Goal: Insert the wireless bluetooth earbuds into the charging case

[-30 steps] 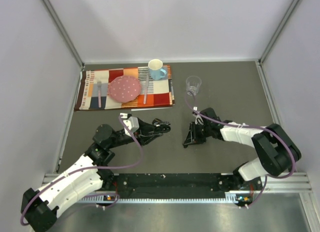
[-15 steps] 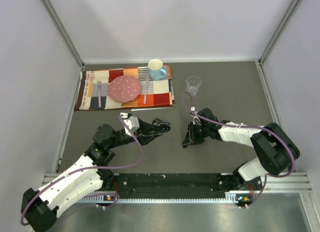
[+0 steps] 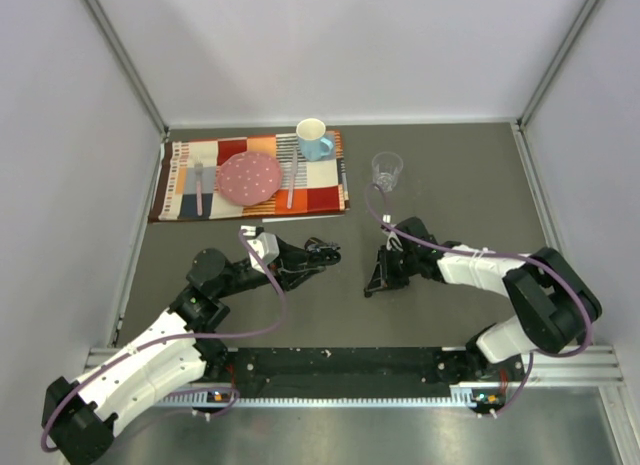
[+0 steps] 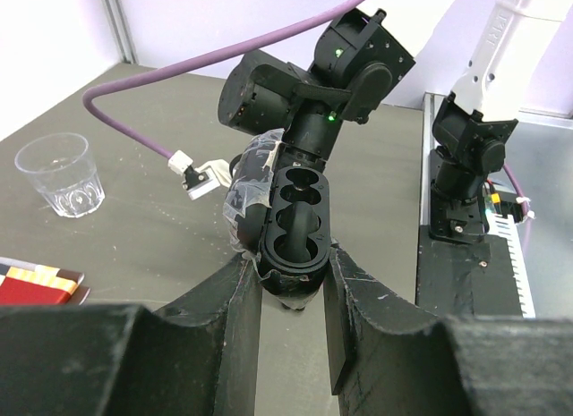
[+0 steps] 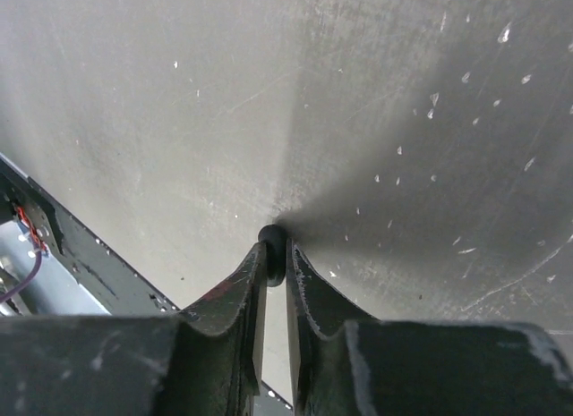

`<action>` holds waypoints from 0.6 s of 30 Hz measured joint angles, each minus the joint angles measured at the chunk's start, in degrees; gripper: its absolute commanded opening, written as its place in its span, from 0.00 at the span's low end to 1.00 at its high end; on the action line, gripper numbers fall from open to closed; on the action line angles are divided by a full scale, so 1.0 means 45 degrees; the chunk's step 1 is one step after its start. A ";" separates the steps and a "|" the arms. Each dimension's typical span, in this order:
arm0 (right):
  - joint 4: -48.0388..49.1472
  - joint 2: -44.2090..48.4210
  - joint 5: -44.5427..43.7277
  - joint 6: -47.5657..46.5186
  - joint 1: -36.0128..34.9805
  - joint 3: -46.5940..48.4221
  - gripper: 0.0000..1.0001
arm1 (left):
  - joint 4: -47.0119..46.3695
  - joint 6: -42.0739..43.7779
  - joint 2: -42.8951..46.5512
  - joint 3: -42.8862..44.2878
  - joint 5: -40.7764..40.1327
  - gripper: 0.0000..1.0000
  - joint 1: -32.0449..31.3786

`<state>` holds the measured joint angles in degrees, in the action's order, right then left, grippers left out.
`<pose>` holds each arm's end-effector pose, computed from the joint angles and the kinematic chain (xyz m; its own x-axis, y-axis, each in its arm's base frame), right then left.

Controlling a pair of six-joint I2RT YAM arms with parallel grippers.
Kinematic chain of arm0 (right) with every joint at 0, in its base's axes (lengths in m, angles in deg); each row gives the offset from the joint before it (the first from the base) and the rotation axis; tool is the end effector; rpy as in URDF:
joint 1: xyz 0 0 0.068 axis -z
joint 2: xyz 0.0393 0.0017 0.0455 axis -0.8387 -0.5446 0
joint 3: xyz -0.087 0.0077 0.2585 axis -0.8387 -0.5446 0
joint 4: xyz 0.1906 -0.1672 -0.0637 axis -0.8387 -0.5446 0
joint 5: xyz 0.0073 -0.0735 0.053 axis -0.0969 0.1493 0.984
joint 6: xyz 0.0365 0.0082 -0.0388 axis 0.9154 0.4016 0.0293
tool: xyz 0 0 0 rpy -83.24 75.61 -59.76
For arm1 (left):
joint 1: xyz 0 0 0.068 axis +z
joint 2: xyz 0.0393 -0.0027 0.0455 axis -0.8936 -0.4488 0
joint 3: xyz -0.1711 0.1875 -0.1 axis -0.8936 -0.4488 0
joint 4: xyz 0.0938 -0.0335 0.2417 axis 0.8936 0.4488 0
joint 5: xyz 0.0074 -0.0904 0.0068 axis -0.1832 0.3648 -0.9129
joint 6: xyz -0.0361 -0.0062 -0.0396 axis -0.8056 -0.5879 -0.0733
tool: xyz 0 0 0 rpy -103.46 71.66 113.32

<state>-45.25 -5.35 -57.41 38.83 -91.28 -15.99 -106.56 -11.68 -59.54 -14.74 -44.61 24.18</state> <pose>0.2018 0.1544 0.1389 -0.9625 -0.0233 -0.2701 -0.1831 0.7907 0.5842 0.1145 -0.1196 0.2843 0.0130 -0.1174 -0.9930 0.9640 0.2654 -0.0187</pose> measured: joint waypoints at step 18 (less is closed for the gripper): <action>-0.1559 0.3094 -0.3026 0.1030 -0.0015 -0.0005 0.00 | 0.0049 0.0000 0.0000 0.0000 -0.0257 0.00 0.0000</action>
<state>-52.26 8.57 -71.02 43.47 -91.35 -16.01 -106.34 -11.68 -59.54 -14.74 -45.77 24.18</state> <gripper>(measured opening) 0.014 0.338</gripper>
